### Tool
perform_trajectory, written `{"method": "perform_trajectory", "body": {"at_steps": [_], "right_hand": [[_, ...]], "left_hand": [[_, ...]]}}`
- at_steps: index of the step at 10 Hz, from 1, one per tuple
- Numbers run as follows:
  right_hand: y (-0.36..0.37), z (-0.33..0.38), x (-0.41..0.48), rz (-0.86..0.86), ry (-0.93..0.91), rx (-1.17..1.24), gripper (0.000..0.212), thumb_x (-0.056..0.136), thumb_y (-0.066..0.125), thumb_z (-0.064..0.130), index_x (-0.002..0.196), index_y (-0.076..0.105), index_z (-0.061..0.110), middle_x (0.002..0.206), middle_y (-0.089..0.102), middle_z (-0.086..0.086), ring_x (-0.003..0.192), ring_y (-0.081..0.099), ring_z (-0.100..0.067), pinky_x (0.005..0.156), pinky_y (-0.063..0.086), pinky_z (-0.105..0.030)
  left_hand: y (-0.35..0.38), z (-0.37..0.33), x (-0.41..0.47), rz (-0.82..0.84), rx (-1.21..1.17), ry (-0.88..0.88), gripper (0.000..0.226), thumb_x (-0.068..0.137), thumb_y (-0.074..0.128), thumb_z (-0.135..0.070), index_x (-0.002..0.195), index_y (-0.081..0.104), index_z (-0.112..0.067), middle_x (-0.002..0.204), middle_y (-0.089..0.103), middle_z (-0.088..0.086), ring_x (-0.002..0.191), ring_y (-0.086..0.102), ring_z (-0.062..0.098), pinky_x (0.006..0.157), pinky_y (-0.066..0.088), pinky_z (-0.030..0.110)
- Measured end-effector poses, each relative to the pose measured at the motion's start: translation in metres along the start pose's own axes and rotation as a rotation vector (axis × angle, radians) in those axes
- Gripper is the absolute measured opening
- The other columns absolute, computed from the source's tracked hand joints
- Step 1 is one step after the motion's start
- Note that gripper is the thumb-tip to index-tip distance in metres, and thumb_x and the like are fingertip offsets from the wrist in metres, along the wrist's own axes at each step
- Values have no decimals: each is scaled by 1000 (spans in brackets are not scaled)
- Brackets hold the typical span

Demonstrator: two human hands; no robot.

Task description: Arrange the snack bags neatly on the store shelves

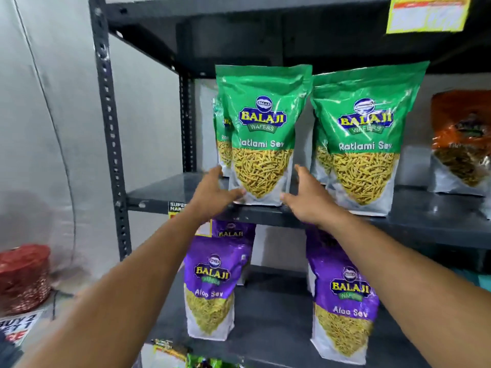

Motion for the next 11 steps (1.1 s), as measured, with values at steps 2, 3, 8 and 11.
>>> {"method": "perform_trajectory", "body": {"at_steps": [2,3,8,11], "right_hand": [[12,0,34,94,145,167,47,71,71,-4,106,44,13,103,58,-12,99,57,-33,80,51,-42],[23,6,46,94,144,183,53,64,77,-1,106,48,15,109,63,-12,103,60,-30,94,48,-48],[93,62,58,41,8,166,58,72,77,20,120,45,18,121,61,-4,107,58,-24,92,45,-34],[89,67,39,35,-26,169,69,79,72,22,136,34,18,139,50,-4,122,50,-24,98,39,-31]], "left_hand": [[4,12,32,186,30,100,45,69,86,-34,102,67,-11,100,77,3,93,72,22,96,54,43],[-14,19,43,216,29,170,42,70,87,-30,102,71,-9,103,79,7,100,73,27,97,54,49],[-94,61,53,306,59,155,41,79,80,-15,117,67,-3,116,75,8,110,70,24,104,51,47],[-93,59,43,209,79,134,58,81,80,-25,130,56,-5,130,67,8,122,62,22,111,44,48]]}}
Point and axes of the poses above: each hand's wrist, its own x-axis towards the middle knuckle, its own y-axis out of the palm, z = x × y, the point moved 5 cm from there along x, towards the middle knuckle
